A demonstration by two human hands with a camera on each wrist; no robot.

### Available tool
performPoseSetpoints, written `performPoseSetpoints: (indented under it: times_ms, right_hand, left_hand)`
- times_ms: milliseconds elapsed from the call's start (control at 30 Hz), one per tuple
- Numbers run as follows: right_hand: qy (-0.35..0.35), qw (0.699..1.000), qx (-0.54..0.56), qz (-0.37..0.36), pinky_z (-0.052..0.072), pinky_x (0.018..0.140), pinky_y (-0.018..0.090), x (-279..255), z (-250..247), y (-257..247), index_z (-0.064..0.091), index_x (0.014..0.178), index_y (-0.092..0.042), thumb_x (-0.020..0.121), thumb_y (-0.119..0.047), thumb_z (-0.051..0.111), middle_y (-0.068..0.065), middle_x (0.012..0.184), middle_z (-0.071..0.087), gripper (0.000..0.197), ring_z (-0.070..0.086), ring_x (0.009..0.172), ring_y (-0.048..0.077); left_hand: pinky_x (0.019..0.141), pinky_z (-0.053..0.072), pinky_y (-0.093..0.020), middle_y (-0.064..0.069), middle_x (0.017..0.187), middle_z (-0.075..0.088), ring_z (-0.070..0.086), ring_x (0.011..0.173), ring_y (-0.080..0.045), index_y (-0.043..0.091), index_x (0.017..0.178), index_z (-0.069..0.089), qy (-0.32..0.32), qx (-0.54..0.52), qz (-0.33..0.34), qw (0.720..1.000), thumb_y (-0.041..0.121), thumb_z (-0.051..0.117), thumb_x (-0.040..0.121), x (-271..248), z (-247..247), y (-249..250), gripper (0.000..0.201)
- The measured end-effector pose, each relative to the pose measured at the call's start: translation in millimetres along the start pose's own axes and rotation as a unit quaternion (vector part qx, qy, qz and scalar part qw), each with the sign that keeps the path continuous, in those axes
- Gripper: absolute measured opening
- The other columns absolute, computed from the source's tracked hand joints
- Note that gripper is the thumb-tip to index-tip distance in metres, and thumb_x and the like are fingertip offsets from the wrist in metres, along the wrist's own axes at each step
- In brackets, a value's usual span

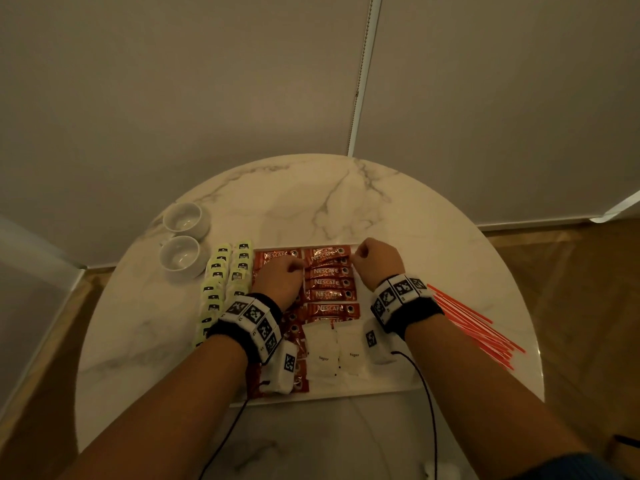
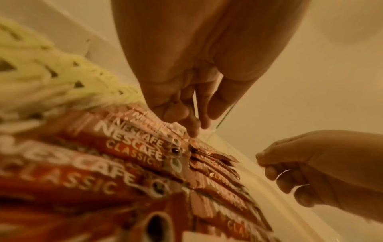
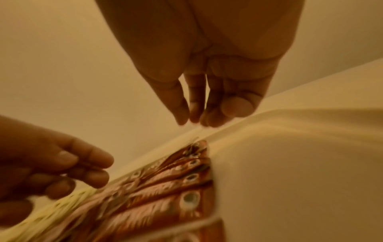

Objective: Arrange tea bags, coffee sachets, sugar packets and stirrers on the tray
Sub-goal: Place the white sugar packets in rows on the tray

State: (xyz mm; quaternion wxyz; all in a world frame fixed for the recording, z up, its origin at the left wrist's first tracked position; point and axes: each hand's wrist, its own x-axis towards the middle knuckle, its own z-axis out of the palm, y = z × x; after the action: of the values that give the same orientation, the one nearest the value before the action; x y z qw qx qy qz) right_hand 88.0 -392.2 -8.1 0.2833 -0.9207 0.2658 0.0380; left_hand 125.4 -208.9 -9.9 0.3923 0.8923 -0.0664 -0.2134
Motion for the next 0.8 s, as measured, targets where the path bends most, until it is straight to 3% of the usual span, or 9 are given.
performPoseSetpoints:
  times_ms: [67,167,233,367,600,700,800]
  right_hand:
    - [-0.088,0.995,-0.053,0.002,0.052,0.079,0.032,-15.9,0.3,3.7,0.063,0.082,-0.014,0.089,-0.026,0.057,0.004,0.087,0.065,0.015,0.061,0.082,0.019]
    - [-0.188,0.976,-0.108,0.004,0.049,0.073,0.028,-36.8,2.1,4.0,0.058,0.077,-0.017,0.084,-0.031,0.064,0.001,0.084,0.062,0.017,0.060,0.082,0.018]
    - [-0.196,0.973,-0.119,-0.010,0.046,0.072,0.027,-42.9,3.0,3.5,0.055,0.073,-0.020,0.084,-0.033,0.065,0.000,0.082,0.060,0.020,0.059,0.081,0.018]
    - [-0.195,0.970,-0.141,-0.034,0.052,0.079,0.029,-44.9,9.5,4.4,0.068,0.092,-0.015,0.086,-0.033,0.063,0.002,0.094,0.069,0.020,0.065,0.085,0.018]
    - [-0.198,0.970,-0.127,-0.065,0.051,0.088,0.034,-43.3,12.4,11.2,0.065,0.106,-0.015,0.087,-0.023,0.061,0.004,0.102,0.068,0.021,0.064,0.094,0.022]
    - [-0.204,0.975,-0.077,-0.041,0.051,0.086,0.031,-39.7,11.6,18.0,0.068,0.102,-0.013,0.082,-0.014,0.064,0.005,0.099,0.069,0.020,0.063,0.094,0.021]
    - [-0.206,0.978,0.005,-0.032,0.042,0.071,0.022,-33.6,0.5,19.7,0.066,0.085,-0.013,0.081,-0.009,0.068,0.002,0.086,0.065,0.006,0.057,0.081,0.013]
  left_hand:
    - [0.073,0.044,-0.018,0.006,0.114,0.064,0.058,0.088,-0.006,0.021,0.109,0.067,-0.025,0.067,0.038,0.997,0.016,0.050,0.094,-7.0,1.4,-1.8,0.024]
    - [0.087,0.044,-0.022,0.004,0.114,0.064,0.058,0.101,-0.013,0.020,0.108,0.070,-0.071,0.159,0.081,0.981,0.016,0.053,0.093,-16.5,8.5,-3.9,0.023]
    - [0.090,0.047,-0.025,0.002,0.111,0.065,0.059,0.101,-0.015,0.018,0.109,0.070,-0.083,0.202,0.108,0.970,0.015,0.055,0.092,-20.6,14.9,-4.3,0.023]
    - [0.089,0.050,-0.033,-0.001,0.102,0.067,0.059,0.097,-0.019,0.021,0.102,0.071,-0.098,0.263,0.140,0.950,0.014,0.056,0.088,-24.5,28.3,-8.6,0.021]
    - [0.084,0.047,-0.027,0.000,0.099,0.060,0.055,0.094,-0.016,0.014,0.098,0.065,-0.024,0.206,0.134,0.969,0.017,0.057,0.090,-23.0,22.6,-1.5,0.012]
    - [0.080,0.047,-0.026,0.002,0.096,0.058,0.055,0.091,-0.015,0.014,0.096,0.063,0.023,0.169,0.127,0.977,0.019,0.058,0.090,-13.9,12.2,5.9,0.010]
    - [0.082,0.045,-0.030,-0.002,0.099,0.061,0.054,0.094,-0.019,0.015,0.099,0.064,0.054,0.180,0.127,0.974,0.021,0.056,0.090,3.0,2.8,11.0,0.014]
